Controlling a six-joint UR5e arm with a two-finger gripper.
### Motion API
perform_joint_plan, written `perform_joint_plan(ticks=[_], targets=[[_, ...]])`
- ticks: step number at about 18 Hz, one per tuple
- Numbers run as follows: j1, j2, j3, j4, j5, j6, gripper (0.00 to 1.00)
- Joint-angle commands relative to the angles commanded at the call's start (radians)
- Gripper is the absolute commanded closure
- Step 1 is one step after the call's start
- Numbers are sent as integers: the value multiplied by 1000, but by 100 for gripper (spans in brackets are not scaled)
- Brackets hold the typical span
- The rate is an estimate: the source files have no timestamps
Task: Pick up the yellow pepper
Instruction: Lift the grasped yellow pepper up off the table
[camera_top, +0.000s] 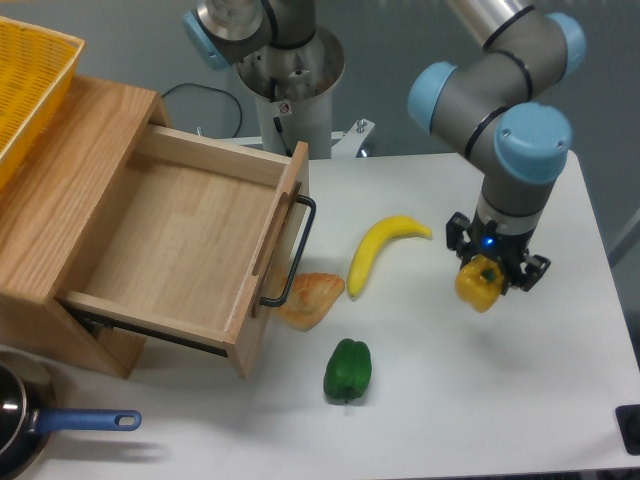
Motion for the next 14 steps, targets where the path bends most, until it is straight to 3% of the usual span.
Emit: perform_joint_plan(ticks=[2,6,14], targets=[[8,5,18,-20,3,2,98],[25,0,98,-141,3,34,98],[54,12,107,-163,3,80,98]])
